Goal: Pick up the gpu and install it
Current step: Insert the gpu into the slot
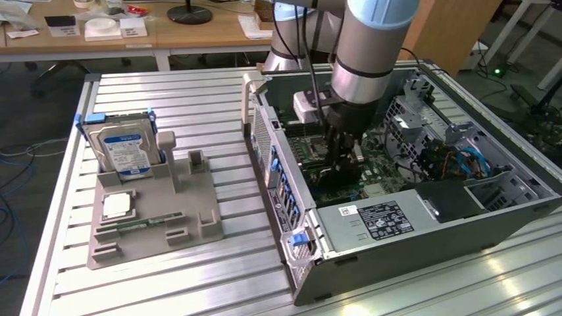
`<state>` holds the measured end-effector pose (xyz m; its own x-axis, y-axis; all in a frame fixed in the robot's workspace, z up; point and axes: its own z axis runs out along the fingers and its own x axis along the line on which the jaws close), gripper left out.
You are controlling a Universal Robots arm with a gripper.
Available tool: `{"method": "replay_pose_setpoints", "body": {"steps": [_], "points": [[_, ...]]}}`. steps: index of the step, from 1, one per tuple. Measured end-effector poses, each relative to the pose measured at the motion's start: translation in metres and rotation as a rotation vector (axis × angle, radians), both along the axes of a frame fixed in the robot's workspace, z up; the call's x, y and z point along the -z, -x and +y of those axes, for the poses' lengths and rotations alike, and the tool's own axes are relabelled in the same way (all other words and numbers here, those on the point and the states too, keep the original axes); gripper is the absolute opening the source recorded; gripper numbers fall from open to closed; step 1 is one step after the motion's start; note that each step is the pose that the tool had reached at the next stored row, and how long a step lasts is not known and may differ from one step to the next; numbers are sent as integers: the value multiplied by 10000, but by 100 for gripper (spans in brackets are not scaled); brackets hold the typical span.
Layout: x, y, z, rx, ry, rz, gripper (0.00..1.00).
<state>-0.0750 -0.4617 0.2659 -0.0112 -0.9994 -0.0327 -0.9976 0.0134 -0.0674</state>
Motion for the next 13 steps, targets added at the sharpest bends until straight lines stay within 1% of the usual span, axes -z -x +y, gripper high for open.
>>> {"method": "replay_pose_setpoints", "body": {"steps": [3,4,5,7,8,9,10,13], "points": [[-131,0,0,0,2,-11,35],[-161,0,0,1,2,-19,35],[-163,1,0,1,-2,-29,35],[-163,1,0,-4,-1,-29,35],[-164,1,0,-7,-1,-29,33],[-164,1,0,-9,0,-29,27],[-164,1,0,-12,0,-29,27],[-164,1,0,-20,0,-28,10]]}}
